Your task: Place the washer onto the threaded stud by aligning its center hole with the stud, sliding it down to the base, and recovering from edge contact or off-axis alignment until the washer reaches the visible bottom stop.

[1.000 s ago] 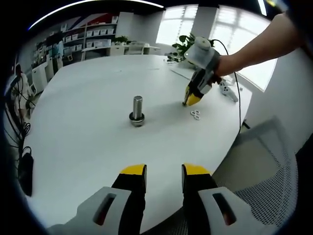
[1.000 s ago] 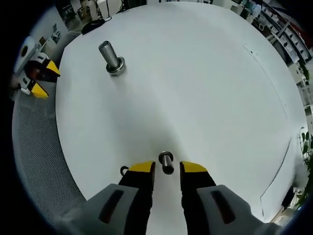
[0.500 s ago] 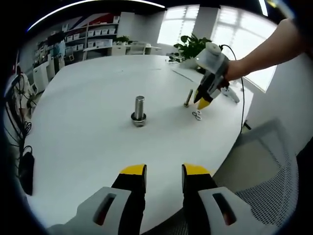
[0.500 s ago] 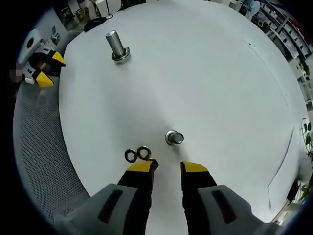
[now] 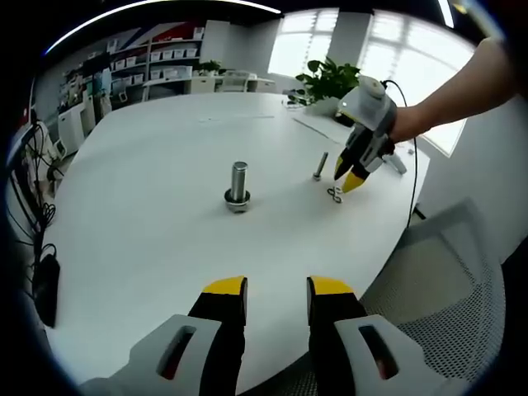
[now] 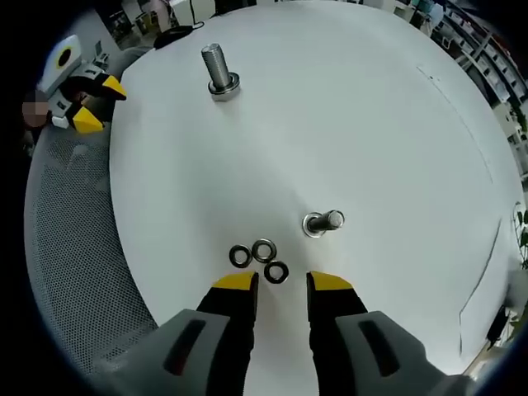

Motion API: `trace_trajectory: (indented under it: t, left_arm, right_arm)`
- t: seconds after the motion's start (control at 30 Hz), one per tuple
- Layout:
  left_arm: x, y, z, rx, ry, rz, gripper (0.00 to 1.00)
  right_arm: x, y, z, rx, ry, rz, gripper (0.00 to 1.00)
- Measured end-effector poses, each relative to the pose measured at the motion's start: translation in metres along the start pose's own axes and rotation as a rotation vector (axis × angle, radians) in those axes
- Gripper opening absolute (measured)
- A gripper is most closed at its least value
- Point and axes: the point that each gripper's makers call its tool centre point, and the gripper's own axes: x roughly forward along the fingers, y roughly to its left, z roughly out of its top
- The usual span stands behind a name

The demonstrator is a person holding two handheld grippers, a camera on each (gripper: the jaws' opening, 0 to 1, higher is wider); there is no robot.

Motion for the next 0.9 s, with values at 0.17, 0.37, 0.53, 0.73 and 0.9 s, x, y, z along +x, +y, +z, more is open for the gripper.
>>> trace_trajectory:
  t: [0.17, 0.37, 0.53, 0.73, 0.9]
  left_arm:
    - [-0.0003, 0.0002, -0.0009, 0.003, 0.004, 0.003, 0.27]
    - [0.0005, -0.0006, -0.0024, 0.007, 0.010, 0.001, 0.27]
    - [0.0006, 0.0002, -0.0023, 0.006, 0.009, 0.003, 0.27]
    - [0.0009, -0.0003, -0.0029, 0.008, 0.012, 0.001, 0.27]
    - [0.0007, 0.0003, -0.0028, 0.007, 0.012, 0.003, 0.27]
  right_arm:
    - [0.0022, 0.0021, -0.0030, -0.011, 0.011, 0.005, 0.26]
    - [0.0038, 0.0033, -0.0077, -0.033, 0.027, 0.001, 0.26]
    - [0.0043, 0.0028, -0.0059, -0.026, 0.016, -0.004, 0.25]
    - [0.0047, 0.0009, -0.0063, -0.038, 0.022, -0.015, 0.23]
    - [0.0049, 0.0005, -0.0061, -0.043, 0.019, -0.016, 0.23]
